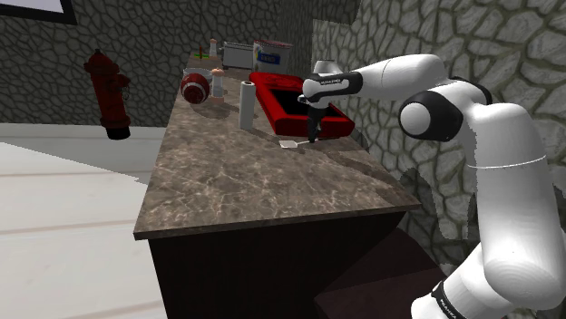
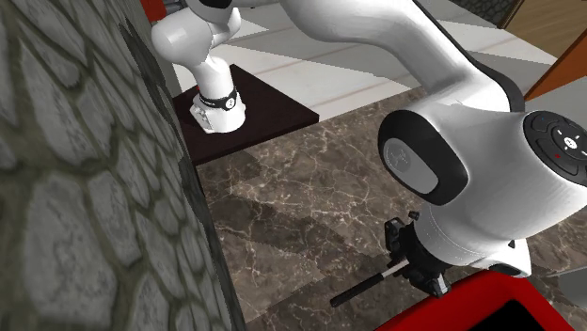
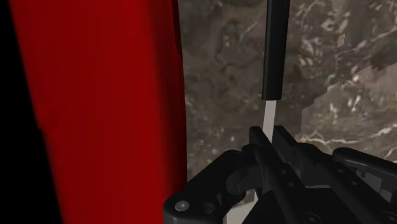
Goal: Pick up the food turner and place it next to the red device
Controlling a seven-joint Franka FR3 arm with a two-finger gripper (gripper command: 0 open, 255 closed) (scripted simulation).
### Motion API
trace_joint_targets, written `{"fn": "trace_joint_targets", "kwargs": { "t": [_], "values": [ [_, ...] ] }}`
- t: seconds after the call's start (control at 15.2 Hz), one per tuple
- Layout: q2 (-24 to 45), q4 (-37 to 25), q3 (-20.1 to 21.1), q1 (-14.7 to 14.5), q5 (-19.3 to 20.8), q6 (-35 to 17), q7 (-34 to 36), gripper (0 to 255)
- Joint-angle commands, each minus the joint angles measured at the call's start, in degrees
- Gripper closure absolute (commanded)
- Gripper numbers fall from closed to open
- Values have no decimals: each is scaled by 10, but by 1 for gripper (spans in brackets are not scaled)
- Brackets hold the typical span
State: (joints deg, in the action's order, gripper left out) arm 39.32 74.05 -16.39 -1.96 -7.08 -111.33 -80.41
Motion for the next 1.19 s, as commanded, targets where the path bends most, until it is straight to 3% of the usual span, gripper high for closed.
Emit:
{"fn": "trace_joint_targets", "kwargs": {
  "t": [0.0,0.07,0.4,0.66,1.12],
  "values": [
    [1,1,0,0,0,-1,0,255],
    [1,1,0,0,0,-1,0,0],
    [1,1,-1,-1,-1,-1,0,0],
    [-13,-50,-5,-1,3,63,3,0],
    [-13,-50,-5,-1,3,63,3,0]
  ]
}}
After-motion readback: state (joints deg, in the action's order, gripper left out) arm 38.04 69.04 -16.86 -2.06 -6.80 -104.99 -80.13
